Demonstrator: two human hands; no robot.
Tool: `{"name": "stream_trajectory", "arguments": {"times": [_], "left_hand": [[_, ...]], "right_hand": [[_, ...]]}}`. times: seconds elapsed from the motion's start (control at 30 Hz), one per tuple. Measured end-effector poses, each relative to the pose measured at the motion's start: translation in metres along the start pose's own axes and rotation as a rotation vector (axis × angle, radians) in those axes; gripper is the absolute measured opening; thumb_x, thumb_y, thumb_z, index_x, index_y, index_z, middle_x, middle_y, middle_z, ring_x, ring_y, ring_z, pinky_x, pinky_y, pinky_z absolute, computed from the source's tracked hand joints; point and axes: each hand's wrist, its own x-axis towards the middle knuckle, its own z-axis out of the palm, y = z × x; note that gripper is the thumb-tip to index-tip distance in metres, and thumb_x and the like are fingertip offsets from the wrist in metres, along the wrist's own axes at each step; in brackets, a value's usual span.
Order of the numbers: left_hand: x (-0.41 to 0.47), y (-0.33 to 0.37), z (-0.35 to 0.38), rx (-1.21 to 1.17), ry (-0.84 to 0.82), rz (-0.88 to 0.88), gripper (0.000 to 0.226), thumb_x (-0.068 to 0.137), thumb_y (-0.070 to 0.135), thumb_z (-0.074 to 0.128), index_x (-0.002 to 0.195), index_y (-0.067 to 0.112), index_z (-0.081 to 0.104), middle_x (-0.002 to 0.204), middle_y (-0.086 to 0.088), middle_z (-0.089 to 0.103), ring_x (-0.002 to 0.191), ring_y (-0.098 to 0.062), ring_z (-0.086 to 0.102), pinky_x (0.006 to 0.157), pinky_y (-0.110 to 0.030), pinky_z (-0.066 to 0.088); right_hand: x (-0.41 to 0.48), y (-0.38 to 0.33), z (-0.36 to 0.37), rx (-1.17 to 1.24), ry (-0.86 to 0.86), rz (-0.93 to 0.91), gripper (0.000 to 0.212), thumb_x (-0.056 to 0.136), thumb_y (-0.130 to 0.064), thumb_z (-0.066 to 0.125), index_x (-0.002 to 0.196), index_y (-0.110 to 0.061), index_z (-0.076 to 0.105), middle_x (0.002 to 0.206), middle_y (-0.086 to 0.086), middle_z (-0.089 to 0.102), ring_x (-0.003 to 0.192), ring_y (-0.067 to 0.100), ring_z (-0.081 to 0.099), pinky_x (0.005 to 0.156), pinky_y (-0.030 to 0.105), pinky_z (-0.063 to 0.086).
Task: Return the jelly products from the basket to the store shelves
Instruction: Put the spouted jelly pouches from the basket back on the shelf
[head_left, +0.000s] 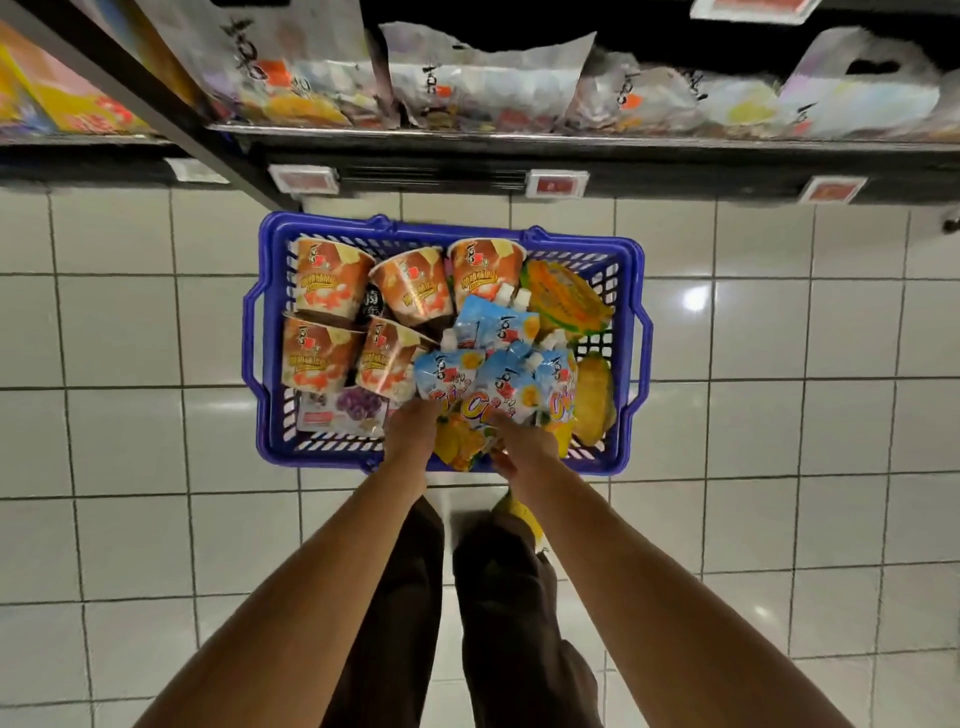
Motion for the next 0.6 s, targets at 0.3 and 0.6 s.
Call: {"name": "stream_trajectory", "arguments": {"times": [0.3, 0.6], "left_hand": [[-0.052, 0.008, -0.027, 0.008, 0.093, 0.440, 0.007, 0.098, 0.029, 0.057, 0.102, 0.023, 0.057, 0.097, -0.001, 0.070, 0.084, -0.017, 0.066, 0.061, -0.025, 0.049], [-0.250, 0.125, -0.135, -0.413, -0.058, 0.567, 0.018, 0.100, 0.025, 0.051, 0.117, 0.022, 0.054, 0.106, 0.002, 0.071, 0.085, -0.004, 0.071, 0.062, -0.022, 0.057]], "right_hand": [[-0.036, -0.019, -0.056, 0.060, -0.074, -0.326, 0.028, 0.100, -0.017, 0.051, 0.125, -0.030, 0.053, 0.115, -0.002, 0.066, 0.100, 0.016, 0.064, 0.079, 0.034, 0.056], [-0.258, -0.112, -0.135, 0.282, -0.329, -0.536, 0.033, 0.101, -0.021, 0.049, 0.132, -0.012, 0.051, 0.118, 0.012, 0.069, 0.103, 0.029, 0.069, 0.081, 0.044, 0.059]]}}
